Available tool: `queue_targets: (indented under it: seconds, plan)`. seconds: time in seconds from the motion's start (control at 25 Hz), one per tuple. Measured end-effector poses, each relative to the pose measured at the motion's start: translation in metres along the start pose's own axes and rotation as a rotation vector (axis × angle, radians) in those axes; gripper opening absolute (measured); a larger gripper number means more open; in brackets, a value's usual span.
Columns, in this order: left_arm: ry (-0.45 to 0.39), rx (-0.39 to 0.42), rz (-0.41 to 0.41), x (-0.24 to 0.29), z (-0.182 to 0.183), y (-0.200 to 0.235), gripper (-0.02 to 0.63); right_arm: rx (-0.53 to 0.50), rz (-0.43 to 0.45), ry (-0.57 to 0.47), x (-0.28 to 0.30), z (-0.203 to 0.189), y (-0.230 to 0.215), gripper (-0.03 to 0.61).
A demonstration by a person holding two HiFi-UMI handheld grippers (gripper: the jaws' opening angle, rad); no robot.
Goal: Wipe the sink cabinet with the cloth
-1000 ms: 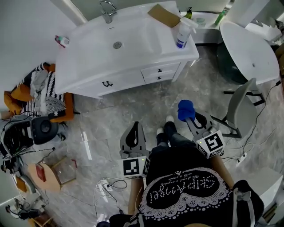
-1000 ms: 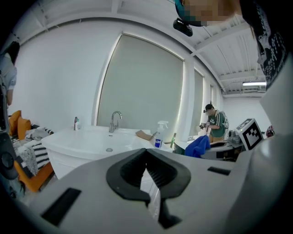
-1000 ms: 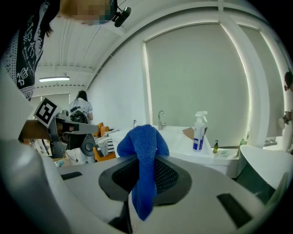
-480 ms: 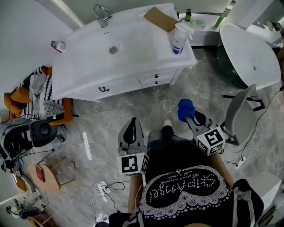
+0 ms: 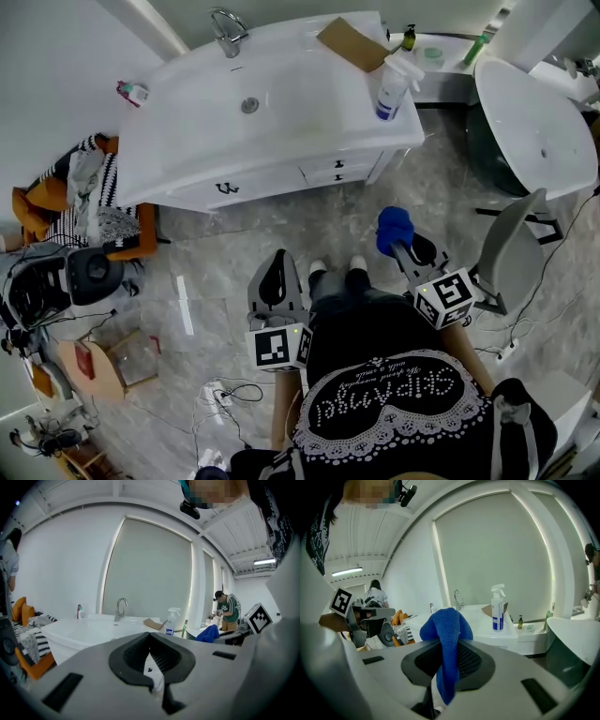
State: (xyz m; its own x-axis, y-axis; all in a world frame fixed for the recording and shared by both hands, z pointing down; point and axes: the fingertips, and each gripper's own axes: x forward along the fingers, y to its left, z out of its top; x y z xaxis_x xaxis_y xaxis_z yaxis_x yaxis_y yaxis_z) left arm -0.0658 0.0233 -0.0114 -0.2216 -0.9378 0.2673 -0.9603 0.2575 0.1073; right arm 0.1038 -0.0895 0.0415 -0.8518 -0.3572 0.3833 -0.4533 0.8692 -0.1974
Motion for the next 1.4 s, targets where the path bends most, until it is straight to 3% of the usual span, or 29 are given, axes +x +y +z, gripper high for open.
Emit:
queue_targets:
  seconds: [0.52,0.92,1.4]
  plan:
    - [-0.012,0.043,-0.049,0.005,0.028,0.032,0.005,0.062,0.024,-0.021,0.020,0.016,0.030,0.061]
    - [0.011,0.027,-0.045,0.000,0.022,0.051,0.005,0.082,0.018,0.007,0.035,0.005,0.038,0.061]
    - [0.027,0.027,-0.038,0.042,0.013,0.057,0.005,0.022,0.129,0.023,0.113,-0.008,0.035,0.061]
